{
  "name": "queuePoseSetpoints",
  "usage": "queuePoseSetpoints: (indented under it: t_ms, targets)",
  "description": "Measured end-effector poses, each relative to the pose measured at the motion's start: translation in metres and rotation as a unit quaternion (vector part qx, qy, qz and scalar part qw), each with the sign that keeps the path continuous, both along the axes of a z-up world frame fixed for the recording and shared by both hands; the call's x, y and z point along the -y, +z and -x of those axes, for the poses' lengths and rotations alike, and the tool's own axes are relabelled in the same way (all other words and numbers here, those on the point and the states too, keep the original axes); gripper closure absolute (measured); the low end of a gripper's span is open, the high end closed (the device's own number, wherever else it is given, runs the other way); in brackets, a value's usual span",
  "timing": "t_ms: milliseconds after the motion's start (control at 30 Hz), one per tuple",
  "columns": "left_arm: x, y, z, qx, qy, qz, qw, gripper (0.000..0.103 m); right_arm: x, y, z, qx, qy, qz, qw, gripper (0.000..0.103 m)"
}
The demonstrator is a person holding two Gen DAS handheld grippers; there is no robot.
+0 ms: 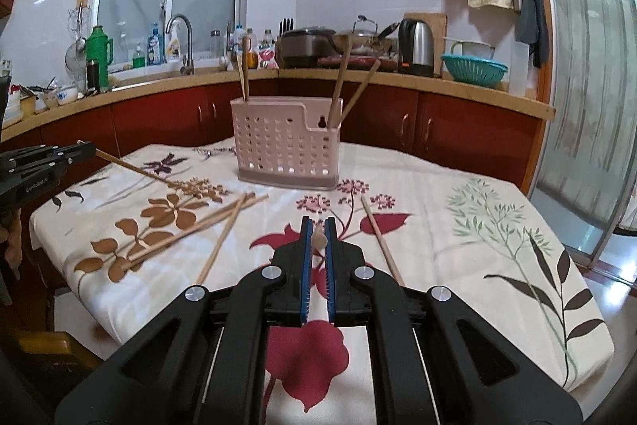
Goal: Organize utensils
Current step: 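Lift the held chopsticks in both tools toward the pink caddy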
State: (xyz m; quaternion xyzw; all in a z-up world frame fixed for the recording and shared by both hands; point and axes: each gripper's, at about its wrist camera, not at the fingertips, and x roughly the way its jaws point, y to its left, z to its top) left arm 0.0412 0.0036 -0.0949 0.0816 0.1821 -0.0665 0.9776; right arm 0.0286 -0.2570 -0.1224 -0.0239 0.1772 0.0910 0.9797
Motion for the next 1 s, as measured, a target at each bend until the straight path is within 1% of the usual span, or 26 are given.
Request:
queuePoseSetpoints:
  t_ms: [233,400,500,733,867,1000]
  targets:
    - [-0.007,0.021,0.012,0.023,0.0,0.022,0.9995,0.096,0.001,0.018,0.007,0.019,0.002,-0.008,1.0,0.097]
    - [-0.013,0.035,0.018,0.034,-0.001,0.045,0.9984,0.096,0.0,0.03,0.01,0.029,0.005,-0.013,1.0,0.097]
    - [-0.014,0.04,0.02,0.041,-0.001,0.049,0.9979,0.096,-0.001,0.035,0.012,0.034,0.005,-0.013,0.999,0.097]
    - [-0.013,0.041,0.015,0.039,-0.003,0.056,0.9976,0.096,0.001,0.039,0.006,0.028,0.002,-0.022,0.999,0.097]
    - [-0.014,0.041,0.013,0.04,-0.003,0.059,0.9975,0.096,0.003,0.042,-0.005,0.019,0.002,-0.029,0.999,0.097]
    - [-0.016,0.044,0.006,0.04,-0.003,0.066,0.997,0.096,0.001,0.044,-0.015,0.017,0.003,-0.025,1.0,0.097]
